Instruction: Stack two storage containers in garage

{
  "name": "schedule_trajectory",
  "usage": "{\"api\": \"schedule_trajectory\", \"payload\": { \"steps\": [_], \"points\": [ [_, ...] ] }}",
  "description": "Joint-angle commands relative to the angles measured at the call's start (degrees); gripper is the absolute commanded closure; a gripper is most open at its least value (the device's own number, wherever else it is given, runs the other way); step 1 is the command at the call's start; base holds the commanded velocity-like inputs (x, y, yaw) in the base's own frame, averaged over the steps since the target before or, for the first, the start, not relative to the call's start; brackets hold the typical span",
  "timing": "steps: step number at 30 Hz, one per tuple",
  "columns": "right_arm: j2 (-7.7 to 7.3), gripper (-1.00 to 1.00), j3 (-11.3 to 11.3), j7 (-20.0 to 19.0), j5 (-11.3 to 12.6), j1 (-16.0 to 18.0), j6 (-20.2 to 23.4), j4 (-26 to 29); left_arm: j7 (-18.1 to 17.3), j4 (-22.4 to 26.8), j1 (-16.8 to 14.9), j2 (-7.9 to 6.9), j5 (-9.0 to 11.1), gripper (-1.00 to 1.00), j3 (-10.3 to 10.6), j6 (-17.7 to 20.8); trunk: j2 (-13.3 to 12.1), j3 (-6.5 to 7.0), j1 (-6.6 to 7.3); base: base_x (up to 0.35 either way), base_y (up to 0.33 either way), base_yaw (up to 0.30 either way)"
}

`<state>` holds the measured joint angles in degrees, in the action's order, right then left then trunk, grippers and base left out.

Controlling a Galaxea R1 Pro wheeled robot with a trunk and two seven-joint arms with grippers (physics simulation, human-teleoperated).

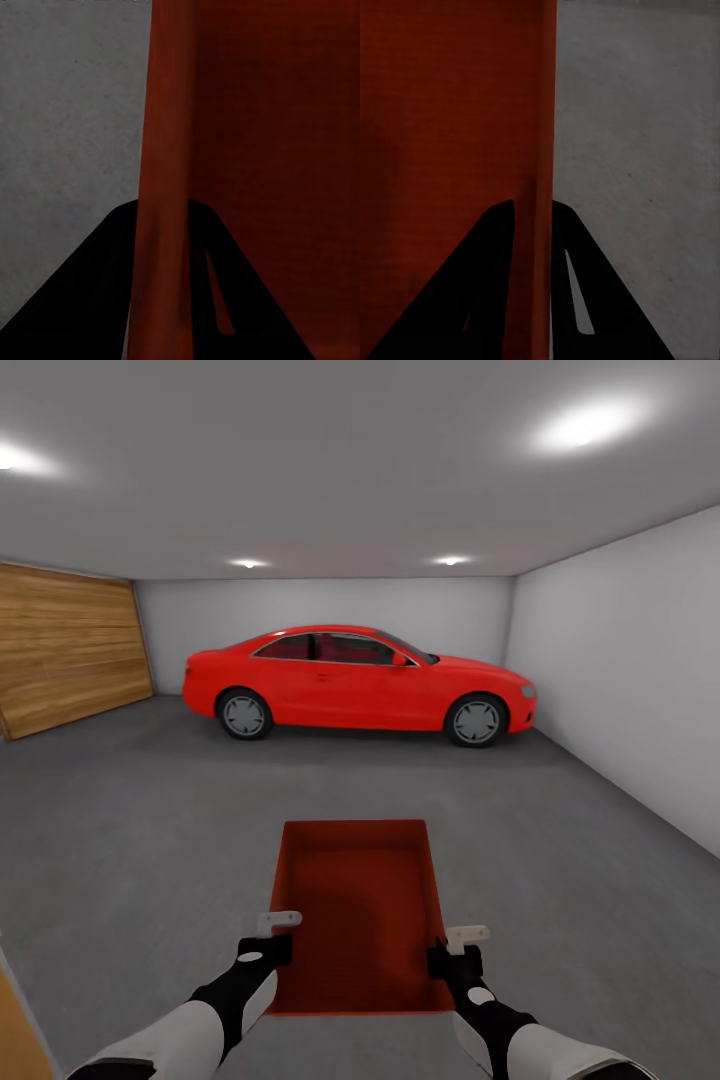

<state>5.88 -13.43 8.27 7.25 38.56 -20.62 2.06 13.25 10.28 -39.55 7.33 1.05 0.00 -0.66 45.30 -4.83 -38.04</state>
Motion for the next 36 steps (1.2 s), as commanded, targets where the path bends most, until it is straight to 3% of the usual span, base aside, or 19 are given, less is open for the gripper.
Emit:
{"api": "schedule_trajectory", "payload": {
  "steps": [1,36],
  "points": [
    [0.01,1.00,1.5,0.0,0.2,0.0,-0.1,0.0,0.8,1.3,-0.1,-2.67,0.8,1.00,-3.6,0.0,0.1,-0.10,-0.04,0.282,0.000,0.000],
    [0.01,1.00,1.5,0.0,0.3,0.0,0.0,0.0,0.8,1.3,-0.1,-2.70,0.8,1.00,-3.6,0.0,0.1,-0.10,-0.04,0.287,0.000,0.000]
  ]
}}
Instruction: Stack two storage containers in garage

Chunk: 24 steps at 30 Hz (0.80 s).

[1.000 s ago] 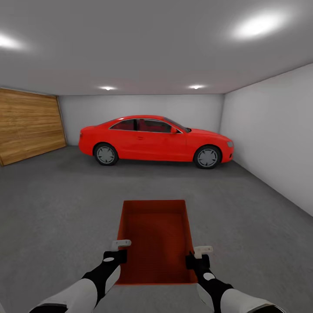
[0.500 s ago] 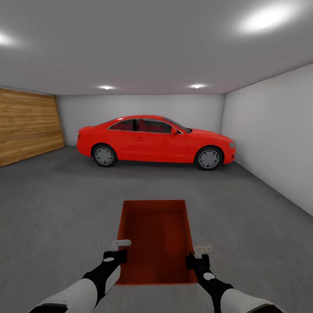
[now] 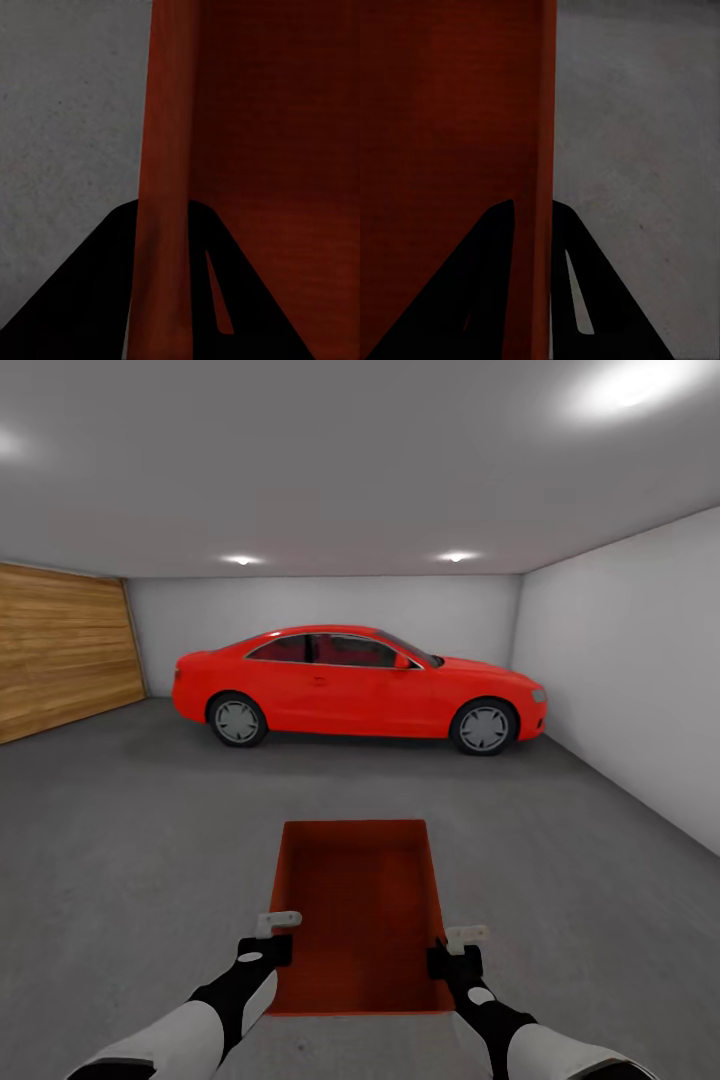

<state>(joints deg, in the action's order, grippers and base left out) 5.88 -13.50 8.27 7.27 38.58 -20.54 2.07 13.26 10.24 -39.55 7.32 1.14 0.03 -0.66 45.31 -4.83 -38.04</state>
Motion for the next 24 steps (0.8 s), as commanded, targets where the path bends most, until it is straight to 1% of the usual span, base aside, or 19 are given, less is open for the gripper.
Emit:
{"api": "schedule_trajectory", "payload": {
  "steps": [1,24],
  "points": [
    [0.01,1.00,1.5,0.0,0.2,0.0,-0.1,0.0,0.8,1.4,-0.1,-2.68,0.7,1.00,-3.6,0.0,0.1,-0.10,-0.05,0.314,0.000,0.000],
    [-0.06,1.00,1.5,0.0,0.3,0.0,-0.1,0.0,0.8,1.4,-0.1,-2.68,0.7,1.00,-3.6,0.0,0.1,-0.10,-0.05,0.318,0.000,0.000]
  ]
}}
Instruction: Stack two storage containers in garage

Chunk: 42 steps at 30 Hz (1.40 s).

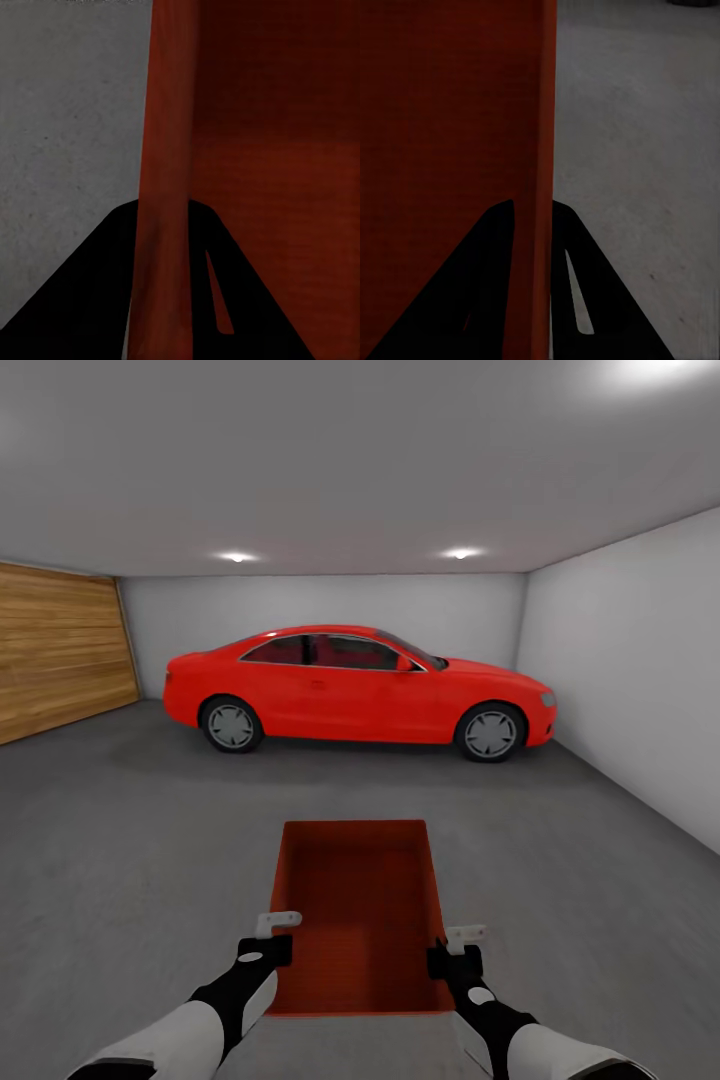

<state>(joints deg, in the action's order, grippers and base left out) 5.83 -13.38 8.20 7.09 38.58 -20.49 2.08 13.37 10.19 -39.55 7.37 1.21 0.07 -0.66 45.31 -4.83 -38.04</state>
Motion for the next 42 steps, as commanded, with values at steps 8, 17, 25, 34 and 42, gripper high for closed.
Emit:
{"api": "schedule_trajectory", "payload": {
  "steps": [8,17,25,34,42],
  "points": [
    [0.06,1.00,1.4,0.1,0.4,0.0,-0.2,-0.1,0.6,1.4,-0.1,-2.75,0.6,1.00,-3.7,0.0,0.1,-0.10,-0.05,0.319,0.000,0.000],
    [-0.01,1.00,1.4,0.1,0.5,0.0,-0.1,-0.1,0.6,1.4,-0.1,-2.78,0.6,1.00,-3.7,0.0,0.1,-0.10,-0.05,0.319,0.000,0.000],
    [0.04,1.00,1.4,0.1,0.5,0.0,-0.2,-0.1,0.6,1.4,-0.1,-2.78,0.6,1.00,-3.7,0.0,0.1,-0.10,-0.05,0.319,0.000,0.000],
    [0.05,1.00,1.4,0.1,0.5,0.0,-0.2,-0.1,0.6,1.4,-0.1,-2.78,0.6,1.00,-3.7,0.0,0.1,-0.10,-0.05,0.319,0.000,0.000],
    [0.04,1.00,1.4,0.1,0.5,0.0,-0.2,-0.1,0.6,1.4,-0.1,-2.74,0.6,1.00,-3.7,0.0,0.1,-0.10,-0.05,0.319,0.000,0.000]
  ]
}}
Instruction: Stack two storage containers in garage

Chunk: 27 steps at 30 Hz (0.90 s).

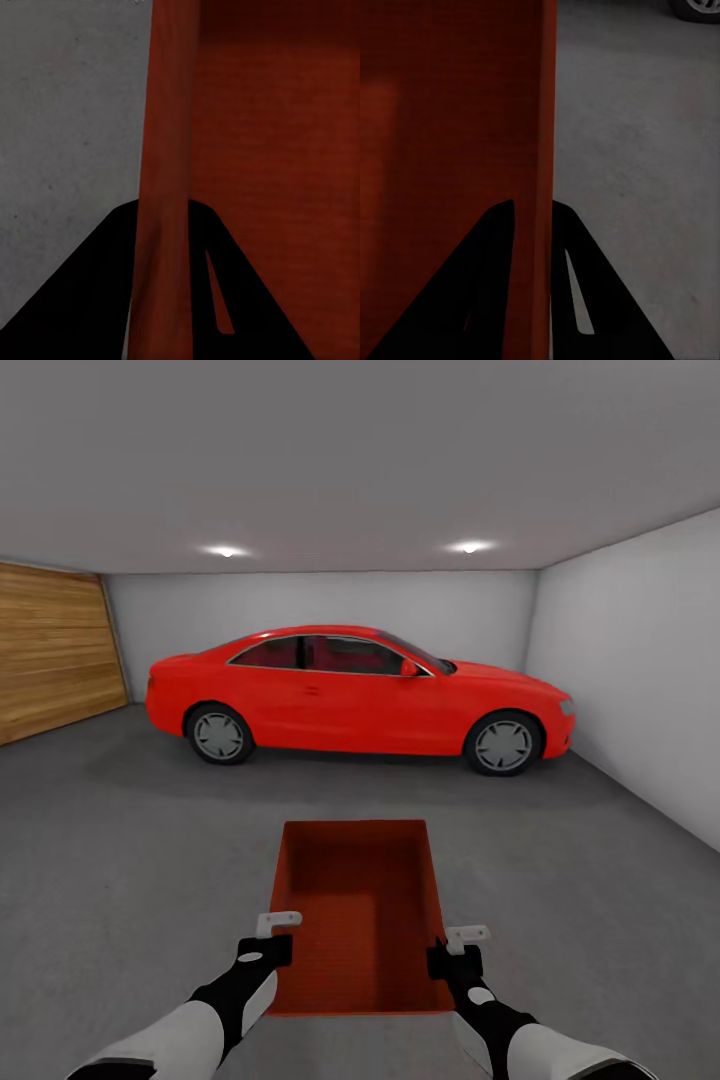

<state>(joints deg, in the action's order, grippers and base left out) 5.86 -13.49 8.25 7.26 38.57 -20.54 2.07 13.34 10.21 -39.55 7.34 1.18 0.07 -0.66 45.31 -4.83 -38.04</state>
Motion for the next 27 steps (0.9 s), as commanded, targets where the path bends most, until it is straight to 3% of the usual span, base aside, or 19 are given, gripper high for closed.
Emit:
{"api": "schedule_trajectory", "payload": {
  "steps": [1,20,27],
  "points": [
    [-0.02,1.00,1.5,0.0,0.3,0.0,-0.1,0.0,0.6,1.4,-0.1,-2.70,0.7,1.00,-3.7,0.0,0.1,-0.10,-0.04,0.320,0.000,0.000],
    [0.03,1.00,1.5,0.0,0.3,0.0,-0.2,0.0,0.6,1.4,-0.1,-2.69,0.7,1.00,-3.7,0.0,0.1,-0.10,-0.04,0.320,0.000,-0.003],
    [0.03,1.00,1.5,0.0,0.3,0.0,-0.2,0.0,0.6,1.4,-0.1,-2.69,0.7,1.00,-3.7,0.0,0.1,-0.07,-0.04,0.320,0.000,-0.230]
  ]
}}
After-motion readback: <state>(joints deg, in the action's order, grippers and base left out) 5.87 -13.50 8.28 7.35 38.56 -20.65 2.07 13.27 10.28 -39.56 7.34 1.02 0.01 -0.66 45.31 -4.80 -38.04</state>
